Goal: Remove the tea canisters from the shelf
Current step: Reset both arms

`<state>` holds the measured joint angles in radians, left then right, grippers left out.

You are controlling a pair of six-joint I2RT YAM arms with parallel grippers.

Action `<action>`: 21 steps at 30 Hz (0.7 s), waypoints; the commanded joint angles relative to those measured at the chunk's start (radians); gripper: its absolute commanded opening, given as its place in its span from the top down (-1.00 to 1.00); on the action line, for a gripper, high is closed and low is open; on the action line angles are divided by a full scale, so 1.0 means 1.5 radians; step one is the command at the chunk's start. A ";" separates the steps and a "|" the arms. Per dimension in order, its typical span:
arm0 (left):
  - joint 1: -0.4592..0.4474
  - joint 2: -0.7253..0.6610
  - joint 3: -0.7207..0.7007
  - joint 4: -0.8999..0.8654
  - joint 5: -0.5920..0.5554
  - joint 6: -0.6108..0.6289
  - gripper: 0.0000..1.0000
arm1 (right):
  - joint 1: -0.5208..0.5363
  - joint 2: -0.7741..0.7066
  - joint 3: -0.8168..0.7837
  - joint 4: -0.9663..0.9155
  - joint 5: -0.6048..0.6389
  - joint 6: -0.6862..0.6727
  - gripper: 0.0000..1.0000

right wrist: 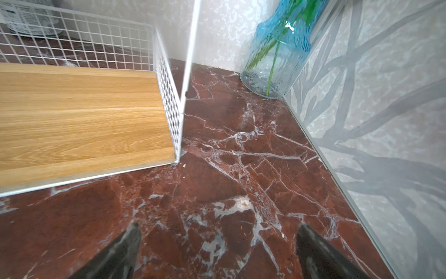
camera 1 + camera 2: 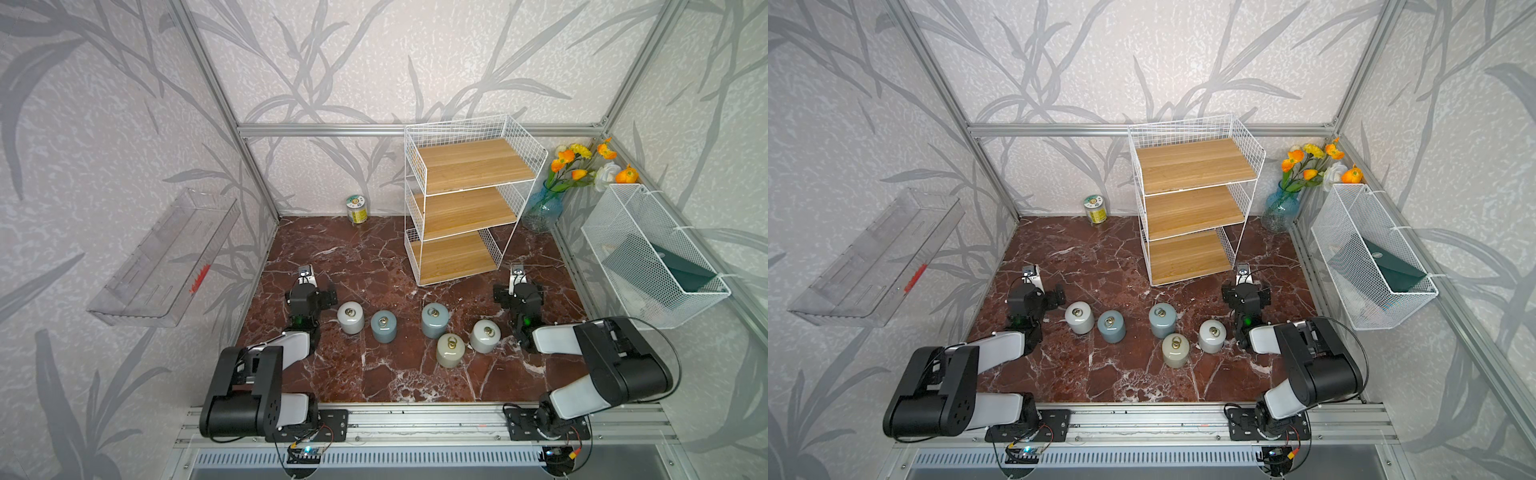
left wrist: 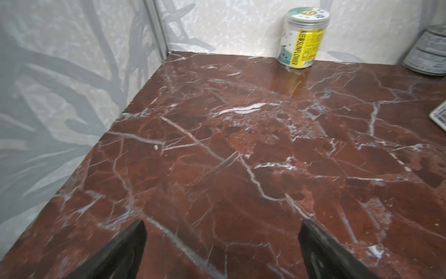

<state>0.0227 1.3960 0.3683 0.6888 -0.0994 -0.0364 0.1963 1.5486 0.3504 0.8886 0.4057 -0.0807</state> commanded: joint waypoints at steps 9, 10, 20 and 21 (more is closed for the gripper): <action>0.009 0.099 0.015 0.121 0.021 0.000 -1.00 | -0.017 0.002 0.024 0.005 -0.075 0.021 -0.98; 0.008 0.085 0.028 0.070 0.024 -0.002 -1.00 | -0.017 0.001 0.024 0.004 -0.075 0.021 -0.98; 0.009 0.085 0.030 0.072 0.020 -0.004 -1.00 | -0.018 0.001 0.024 0.005 -0.075 0.021 -0.98; 0.008 0.086 0.030 0.075 0.020 -0.003 -1.00 | -0.018 0.001 0.024 0.005 -0.075 0.021 -0.98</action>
<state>0.0292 1.5406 0.3920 0.8043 -0.0589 -0.0372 0.1745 1.5543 0.3691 0.8906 0.2977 -0.0566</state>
